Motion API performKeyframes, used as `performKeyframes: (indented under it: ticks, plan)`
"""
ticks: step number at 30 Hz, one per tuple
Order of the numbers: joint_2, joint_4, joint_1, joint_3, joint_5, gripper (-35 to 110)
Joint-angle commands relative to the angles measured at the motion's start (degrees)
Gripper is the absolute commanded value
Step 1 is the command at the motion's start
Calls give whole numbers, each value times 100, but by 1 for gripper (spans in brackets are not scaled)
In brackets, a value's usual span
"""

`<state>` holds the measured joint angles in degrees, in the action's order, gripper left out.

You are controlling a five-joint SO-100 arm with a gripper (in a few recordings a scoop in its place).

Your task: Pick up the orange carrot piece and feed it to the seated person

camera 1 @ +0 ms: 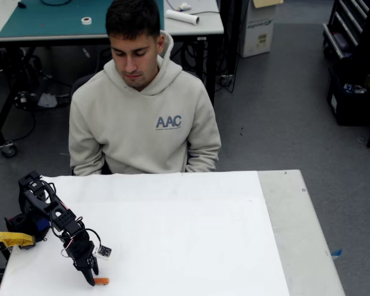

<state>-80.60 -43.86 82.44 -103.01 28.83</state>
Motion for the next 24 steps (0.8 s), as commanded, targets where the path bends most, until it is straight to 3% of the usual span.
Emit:
performKeyframes:
  ticks: [1, 8, 16, 24]
  plan:
    - [-44, 70, 79, 264, 79, 22]
    - [-9, 70, 79, 211, 79, 20]
    - [26, 0, 88, 158, 70, -4]
    - [-44, 0, 378, 176, 35, -2]
